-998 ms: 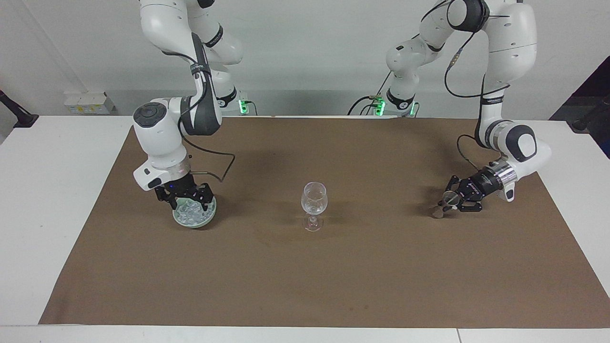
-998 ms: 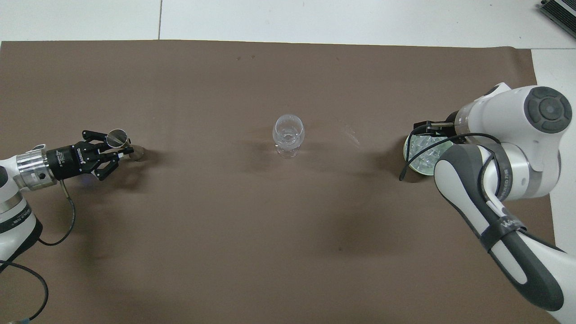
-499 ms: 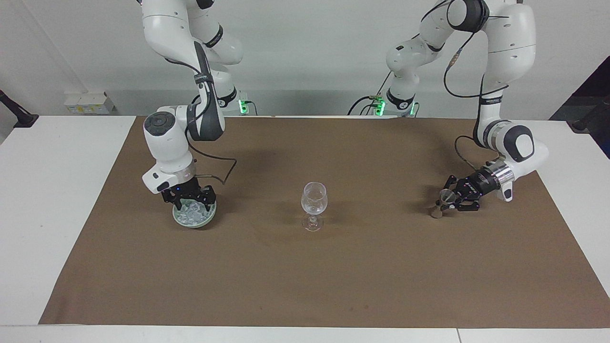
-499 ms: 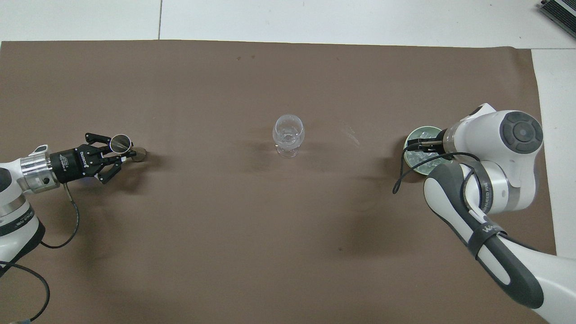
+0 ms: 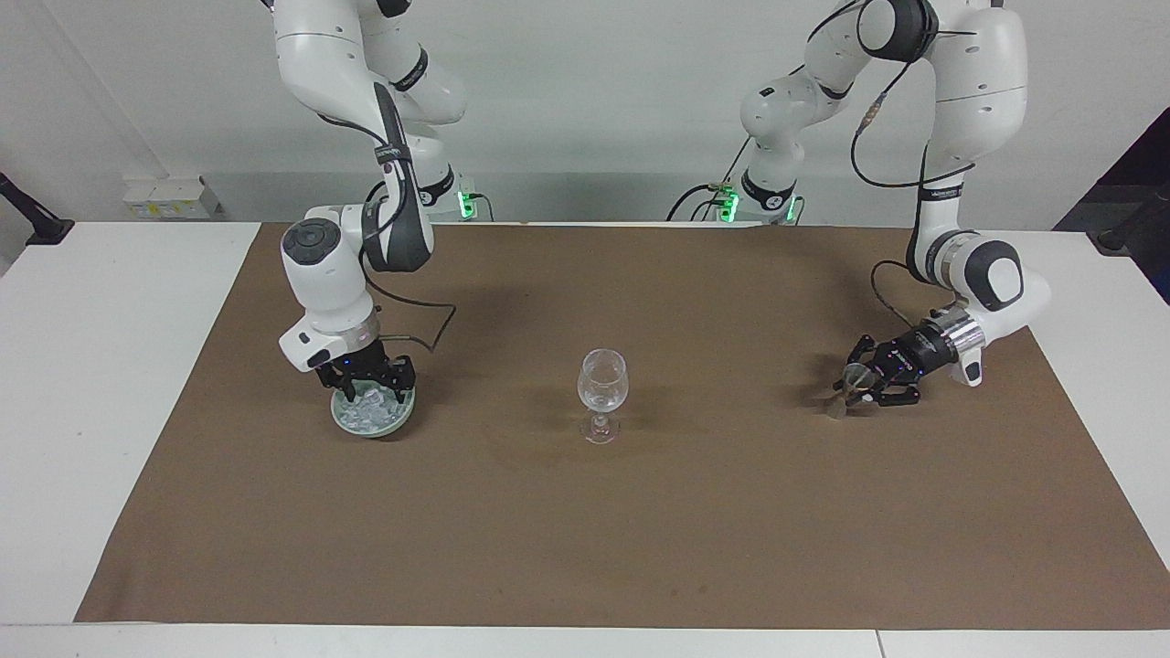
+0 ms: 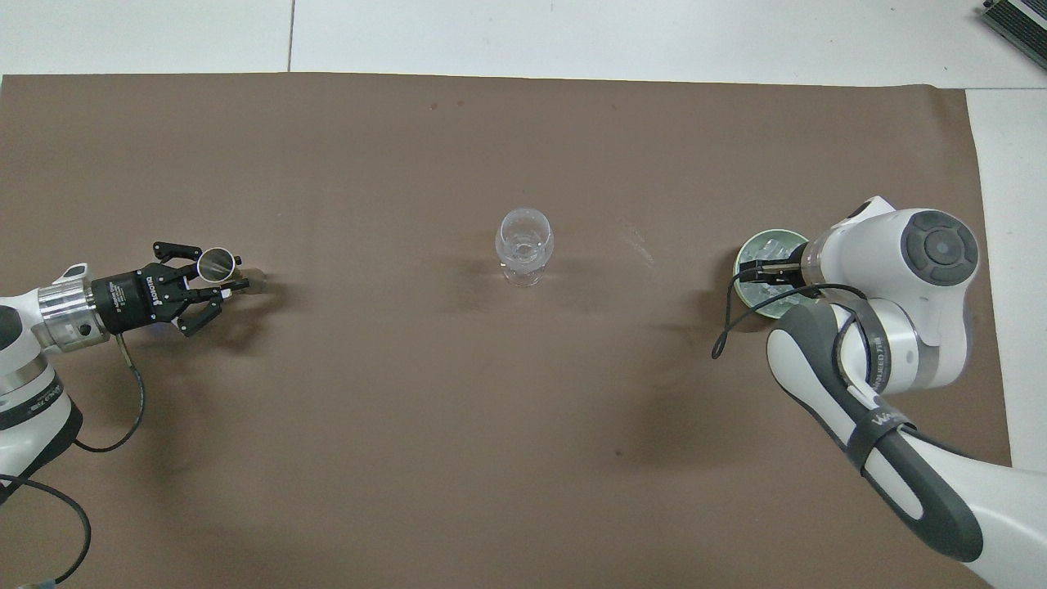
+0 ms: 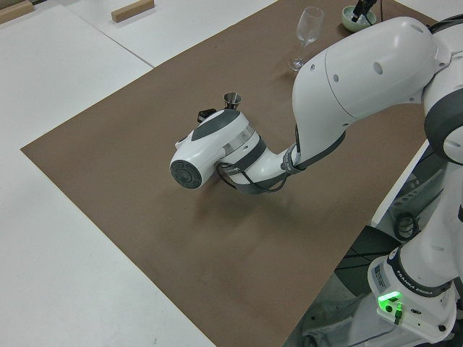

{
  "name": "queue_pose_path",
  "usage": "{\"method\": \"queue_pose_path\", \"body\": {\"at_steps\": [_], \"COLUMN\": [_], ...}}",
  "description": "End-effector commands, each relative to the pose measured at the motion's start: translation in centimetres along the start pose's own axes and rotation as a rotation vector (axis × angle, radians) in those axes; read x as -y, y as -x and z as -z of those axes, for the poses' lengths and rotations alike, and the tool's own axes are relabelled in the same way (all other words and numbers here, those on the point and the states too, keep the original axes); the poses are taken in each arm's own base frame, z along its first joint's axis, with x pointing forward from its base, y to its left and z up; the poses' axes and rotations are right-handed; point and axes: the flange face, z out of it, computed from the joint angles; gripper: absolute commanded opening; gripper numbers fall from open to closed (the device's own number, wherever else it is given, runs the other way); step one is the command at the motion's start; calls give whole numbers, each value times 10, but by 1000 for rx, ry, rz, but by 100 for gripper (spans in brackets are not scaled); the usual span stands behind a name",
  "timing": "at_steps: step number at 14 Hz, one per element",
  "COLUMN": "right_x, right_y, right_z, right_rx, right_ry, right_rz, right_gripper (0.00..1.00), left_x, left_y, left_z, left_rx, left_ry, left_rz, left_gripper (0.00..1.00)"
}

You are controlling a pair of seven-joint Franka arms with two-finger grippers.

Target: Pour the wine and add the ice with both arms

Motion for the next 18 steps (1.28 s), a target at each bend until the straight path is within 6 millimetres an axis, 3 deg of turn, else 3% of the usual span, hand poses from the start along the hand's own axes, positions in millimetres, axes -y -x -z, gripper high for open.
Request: {"method": "queue_pose_path", "body": {"at_steps": [1, 2, 3, 6, 7, 8, 10, 12, 14, 15, 17, 18], "right_x": [-3, -3, -4, -2, -2, -2, -3, -5, -5, -5, -5, -6], "right_y": [5, 3, 2, 2, 2, 2, 2, 2, 2, 1, -3, -4], "right_z": [6, 9, 11, 17, 17, 17, 17, 16, 16, 16, 26, 35], "right_rx": [-22, -26, -26, -33, -33, -33, -33, -32, -32, -32, -48, -42], "right_ry": [13, 13, 14, 17, 17, 17, 17, 17, 16, 16, 18, 23], "right_rz": [34, 35, 34, 41, 41, 41, 40, 37, 34, 31, 41, 53], "right_gripper": [83, 83, 83, 76, 69, 55, 48, 43, 7, 0, 0, 0], "left_x": [3, 3, 1, -2, -7, -11, -25, -47, -66, -75, -93, -98], "left_y": [-1, -1, -1, -1, -1, -4, -6, 16, 46, 59, 89, 103], "left_z": [2, 3, 6, 13, 23, 36, 64, 77, 85, 93, 106, 103], "left_rx": [4, 2, 0, -27, -51, -78, -122, -199, -285, -326, -412, -450], "left_ry": [23, 25, 31, -6, -20, -29, -54, -90, -132, -150, -181, -207], "left_rz": [-2, -2, -2, -29, -54, -75, -122, -213, -315, -361, -460, -509], "left_gripper": [53, 92, 100, 100, 100, 100, 100, 100, 100, 100, 100, 100]}}
